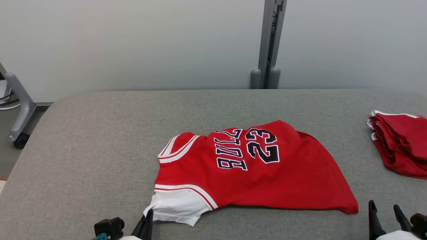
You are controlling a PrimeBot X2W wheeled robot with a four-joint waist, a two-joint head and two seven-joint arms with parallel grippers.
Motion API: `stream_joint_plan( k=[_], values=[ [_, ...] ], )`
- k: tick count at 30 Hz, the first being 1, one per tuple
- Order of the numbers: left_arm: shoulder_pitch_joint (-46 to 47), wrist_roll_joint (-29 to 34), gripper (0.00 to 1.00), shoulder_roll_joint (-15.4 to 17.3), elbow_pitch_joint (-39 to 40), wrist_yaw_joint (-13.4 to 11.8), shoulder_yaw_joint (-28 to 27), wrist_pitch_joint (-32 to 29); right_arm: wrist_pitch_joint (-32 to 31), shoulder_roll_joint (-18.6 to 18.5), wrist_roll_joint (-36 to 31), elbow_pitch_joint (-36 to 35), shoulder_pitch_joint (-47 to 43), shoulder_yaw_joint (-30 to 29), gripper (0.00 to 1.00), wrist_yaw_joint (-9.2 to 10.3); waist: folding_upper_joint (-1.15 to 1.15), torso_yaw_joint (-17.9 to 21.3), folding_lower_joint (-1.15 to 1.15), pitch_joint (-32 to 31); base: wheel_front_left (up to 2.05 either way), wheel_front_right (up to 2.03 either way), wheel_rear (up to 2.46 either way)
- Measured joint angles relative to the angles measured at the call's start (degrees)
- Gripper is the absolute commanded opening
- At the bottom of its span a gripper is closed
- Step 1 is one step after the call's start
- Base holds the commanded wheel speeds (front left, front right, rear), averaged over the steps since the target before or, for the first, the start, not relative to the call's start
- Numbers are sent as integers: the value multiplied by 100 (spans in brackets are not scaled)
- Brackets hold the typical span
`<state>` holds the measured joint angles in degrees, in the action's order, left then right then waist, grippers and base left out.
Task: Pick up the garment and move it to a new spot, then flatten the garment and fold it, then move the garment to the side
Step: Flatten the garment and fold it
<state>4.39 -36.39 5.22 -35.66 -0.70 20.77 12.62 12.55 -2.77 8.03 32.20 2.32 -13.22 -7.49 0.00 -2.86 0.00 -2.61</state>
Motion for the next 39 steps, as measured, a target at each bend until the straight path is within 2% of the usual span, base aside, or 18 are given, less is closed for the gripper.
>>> stream_joint_plan(
  k=[11,25,26,27,28,30,32,35,39],
  values=[
    [-281,47,0,188,918,-257,77,-311,-133,1,225,1284,555,160,100,0,0,-350,0,18,0,0,0],
    [-415,46,0,285,1317,-426,118,-454,-24,-26,628,2474,1132,849,100,1,0,-442,0,75,0,0,0],
    [-415,41,0,287,1336,-431,118,-453,5,-27,661,2521,1160,871,88,1,0,-438,0,79,0,0,0],
    [-415,40,0,287,1350,-439,118,-453,19,-29,739,2572,1195,902,58,1,0,-433,0,83,0,0,0],
    [-416,40,0,288,1365,-441,118,-452,25,-29,910,2616,1240,965,40,1,0,-426,0,86,0,0,0],
    [-417,38,0,294,1394,-441,119,-437,25,-32,1195,2686,1310,1077,24,1,0,-411,0,89,0,0,0],
    [-417,20,0,293,1434,-442,112,-426,60,-14,1243,2743,1370,1140,0,1,0,-394,0,88,0,0,0],
    [-415,-37,0,293,1499,-441,74,-393,110,-3,1435,2711,1432,1185,0,1,0,-371,0,79,0,0,0],
    [-387,-213,0,252,1650,-392,-14,-378,143,3,2145,2353,1493,1386,0,1,0,-321,0,52,0,0,0]
  ],
)
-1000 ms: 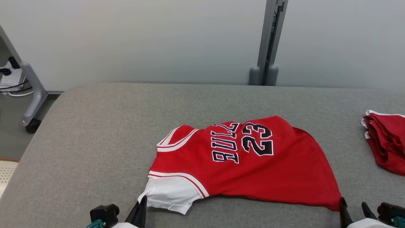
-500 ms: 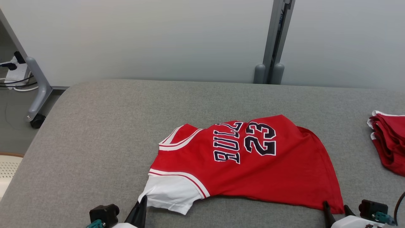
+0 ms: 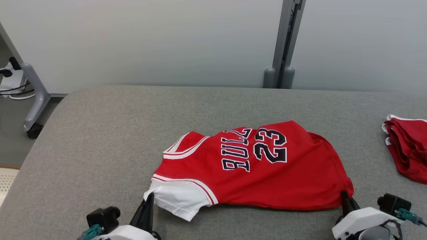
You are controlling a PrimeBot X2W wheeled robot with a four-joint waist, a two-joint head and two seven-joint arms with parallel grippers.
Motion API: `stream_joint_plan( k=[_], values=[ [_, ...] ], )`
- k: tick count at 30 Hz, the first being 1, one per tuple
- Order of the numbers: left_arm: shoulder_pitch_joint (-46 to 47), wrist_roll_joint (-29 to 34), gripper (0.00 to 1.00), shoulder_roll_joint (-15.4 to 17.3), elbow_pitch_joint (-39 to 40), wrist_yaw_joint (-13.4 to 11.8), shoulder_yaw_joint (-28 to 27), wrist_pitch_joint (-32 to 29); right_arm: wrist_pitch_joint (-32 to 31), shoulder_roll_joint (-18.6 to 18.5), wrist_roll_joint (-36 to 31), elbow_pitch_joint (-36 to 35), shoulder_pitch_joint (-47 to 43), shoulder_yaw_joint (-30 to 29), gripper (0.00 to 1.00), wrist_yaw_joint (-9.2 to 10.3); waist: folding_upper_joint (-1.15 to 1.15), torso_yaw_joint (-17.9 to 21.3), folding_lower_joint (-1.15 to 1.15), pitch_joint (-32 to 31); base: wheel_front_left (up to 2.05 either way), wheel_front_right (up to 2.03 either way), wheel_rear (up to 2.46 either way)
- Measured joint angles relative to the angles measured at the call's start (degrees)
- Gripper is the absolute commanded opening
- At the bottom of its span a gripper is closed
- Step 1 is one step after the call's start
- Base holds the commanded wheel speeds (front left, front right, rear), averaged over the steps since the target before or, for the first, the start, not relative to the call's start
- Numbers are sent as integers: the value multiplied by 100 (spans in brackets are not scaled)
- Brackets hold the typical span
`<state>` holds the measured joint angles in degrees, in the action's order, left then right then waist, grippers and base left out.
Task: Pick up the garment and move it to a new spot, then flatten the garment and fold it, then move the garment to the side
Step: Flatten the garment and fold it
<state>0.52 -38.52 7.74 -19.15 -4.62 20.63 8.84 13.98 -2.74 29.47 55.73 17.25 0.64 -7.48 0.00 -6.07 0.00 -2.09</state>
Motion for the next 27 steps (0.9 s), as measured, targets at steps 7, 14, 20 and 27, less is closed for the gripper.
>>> stream_joint_plan(
  k=[7,14,20,27],
  values=[
    [207,-533,0,-175,520,166,-238,-62,-141,-43,824,-1060,-47,337,0,0,0,157,0,-66,0,0,0],
    [431,-1270,0,-297,1736,271,-568,-283,-715,-453,2121,-3373,-548,509,0,0,0,475,0,-156,0,0,0],
    [611,-1608,0,-290,2907,222,-757,-506,-1103,-620,2775,-4992,-1077,224,0,1,0,690,0,-205,0,0,0],
    [1069,-1757,0,-155,4080,46,-806,-933,-1530,-497,3303,-6511,-1518,-252,0,0,0,859,0,-214,0,0,0]
  ],
)
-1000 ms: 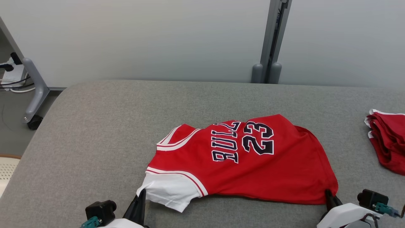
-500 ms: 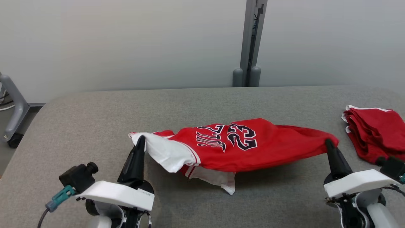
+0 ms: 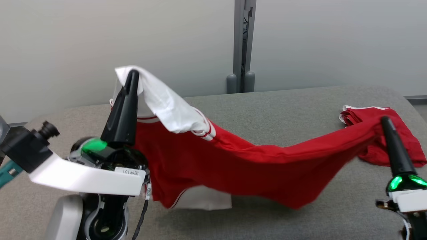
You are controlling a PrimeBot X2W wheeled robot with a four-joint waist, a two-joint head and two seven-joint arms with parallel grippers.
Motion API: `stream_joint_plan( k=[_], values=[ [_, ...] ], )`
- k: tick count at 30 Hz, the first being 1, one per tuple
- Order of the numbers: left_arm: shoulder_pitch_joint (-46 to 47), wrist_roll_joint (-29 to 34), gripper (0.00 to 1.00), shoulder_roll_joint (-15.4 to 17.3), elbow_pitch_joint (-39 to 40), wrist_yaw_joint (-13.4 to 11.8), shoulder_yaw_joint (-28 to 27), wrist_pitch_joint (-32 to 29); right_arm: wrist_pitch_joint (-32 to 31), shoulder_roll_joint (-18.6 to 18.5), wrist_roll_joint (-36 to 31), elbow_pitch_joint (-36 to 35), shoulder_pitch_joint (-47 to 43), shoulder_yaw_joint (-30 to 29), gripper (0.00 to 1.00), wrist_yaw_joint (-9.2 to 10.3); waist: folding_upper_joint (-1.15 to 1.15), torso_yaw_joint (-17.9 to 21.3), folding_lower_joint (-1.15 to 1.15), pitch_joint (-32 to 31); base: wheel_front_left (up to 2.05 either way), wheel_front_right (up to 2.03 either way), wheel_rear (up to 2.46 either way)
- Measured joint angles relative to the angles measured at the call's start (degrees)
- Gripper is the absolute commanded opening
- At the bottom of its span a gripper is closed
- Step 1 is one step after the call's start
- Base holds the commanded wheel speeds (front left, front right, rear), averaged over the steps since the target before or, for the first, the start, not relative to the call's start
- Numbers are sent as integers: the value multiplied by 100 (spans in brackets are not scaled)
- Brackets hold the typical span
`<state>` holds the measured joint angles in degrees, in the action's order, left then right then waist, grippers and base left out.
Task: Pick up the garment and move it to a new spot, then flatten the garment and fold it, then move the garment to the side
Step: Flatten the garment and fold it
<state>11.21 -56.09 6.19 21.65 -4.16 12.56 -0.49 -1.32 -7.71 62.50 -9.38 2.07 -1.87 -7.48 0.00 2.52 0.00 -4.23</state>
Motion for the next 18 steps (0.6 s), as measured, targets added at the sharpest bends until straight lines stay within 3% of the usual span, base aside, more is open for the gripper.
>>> stream_joint_plan(
  k=[5,9,14,18],
  values=[
    [534,-9,0,54,494,-88,127,-360,-253,124,246,-746,-138,-470,0,1,0,59,0,46,0,0,0],
    [1057,200,0,261,401,-107,225,-650,-554,172,202,-1000,-107,-795,0,1,0,87,0,151,0,0,0],
    [1871,322,0,366,-282,-94,333,-971,-1014,268,-190,-661,538,-1033,0,1,0,134,0,409,0,0,0],
    [3102,377,0,393,-1136,-100,289,-1276,-1413,377,-504,-59,1823,-1032,0,5,0,166,0,815,0,0,0]
  ],
)
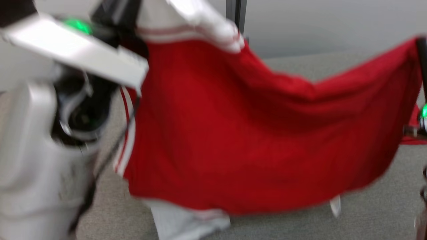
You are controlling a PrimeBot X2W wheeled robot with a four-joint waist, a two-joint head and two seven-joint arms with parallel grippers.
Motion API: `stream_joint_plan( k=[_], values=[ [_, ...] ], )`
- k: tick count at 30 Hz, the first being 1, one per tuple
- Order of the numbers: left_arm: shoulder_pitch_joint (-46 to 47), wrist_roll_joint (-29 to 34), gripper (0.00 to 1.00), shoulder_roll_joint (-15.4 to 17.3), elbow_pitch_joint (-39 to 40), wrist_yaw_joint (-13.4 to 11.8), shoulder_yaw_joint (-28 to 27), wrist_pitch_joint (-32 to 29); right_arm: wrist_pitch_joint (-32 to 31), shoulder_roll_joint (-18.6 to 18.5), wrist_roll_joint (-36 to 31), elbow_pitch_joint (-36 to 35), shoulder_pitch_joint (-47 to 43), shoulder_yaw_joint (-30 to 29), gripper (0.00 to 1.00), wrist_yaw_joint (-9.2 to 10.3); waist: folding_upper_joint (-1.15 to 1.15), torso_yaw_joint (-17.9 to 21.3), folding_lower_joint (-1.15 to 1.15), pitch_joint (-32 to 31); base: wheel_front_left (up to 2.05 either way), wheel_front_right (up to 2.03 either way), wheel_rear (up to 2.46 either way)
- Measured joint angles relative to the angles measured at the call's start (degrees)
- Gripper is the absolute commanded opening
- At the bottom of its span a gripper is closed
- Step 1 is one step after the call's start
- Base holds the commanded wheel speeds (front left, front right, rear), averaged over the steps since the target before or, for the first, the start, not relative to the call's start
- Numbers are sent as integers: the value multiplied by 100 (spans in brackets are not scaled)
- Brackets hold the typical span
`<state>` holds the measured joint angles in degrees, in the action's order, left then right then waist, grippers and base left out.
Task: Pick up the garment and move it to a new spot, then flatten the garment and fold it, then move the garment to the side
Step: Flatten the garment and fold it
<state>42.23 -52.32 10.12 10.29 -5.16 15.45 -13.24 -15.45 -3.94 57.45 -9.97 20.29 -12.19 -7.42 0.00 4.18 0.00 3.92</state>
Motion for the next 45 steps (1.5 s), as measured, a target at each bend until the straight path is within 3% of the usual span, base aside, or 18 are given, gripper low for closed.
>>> stream_joint_plan(
  k=[6,10,13,15,17,23,30,34,45],
  values=[
    [2440,487,0,203,-1870,38,-209,32,-74,87,-844,1491,2943,176,0,0,0,79,0,806,0,0,0],
    [4045,956,0,336,-3080,181,-268,508,502,107,-1435,2680,4905,463,0,0,0,168,0,1373,0,0,0],
    [4952,1116,0,177,-3719,423,-214,979,1023,104,-1580,3512,5945,658,0,0,0,203,0,1767,0,0,0],
    [5385,1356,0,145,-4109,759,41,1179,1363,100,-1757,3955,6421,800,0,0,0,195,0,2010,0,0,0],
    [5633,1421,0,88,-4540,826,79,1426,1646,100,-1763,4442,6717,847,0,-1,0,160,0,2246,0,0,0],
    [5493,1240,0,-137,-5382,1051,49,1987,2273,108,-1657,5704,6819,973,0,0,0,-44,0,2967,0,0,0],
    [4422,1054,0,78,-5773,1223,332,2218,2603,111,-1288,6435,6003,1180,0,0,0,-317,-1,3525,0,0,0],
    [3821,734,0,186,-5303,1243,524,2228,2574,5,-973,6345,5434,1440,0,0,0,-379,-1,3473,0,0,0],
    [1535,212,0,962,-3188,1237,773,2207,2654,-391,-40,5264,3851,1912,0,0,0,-310,0,2866,0,0,0]
  ],
)
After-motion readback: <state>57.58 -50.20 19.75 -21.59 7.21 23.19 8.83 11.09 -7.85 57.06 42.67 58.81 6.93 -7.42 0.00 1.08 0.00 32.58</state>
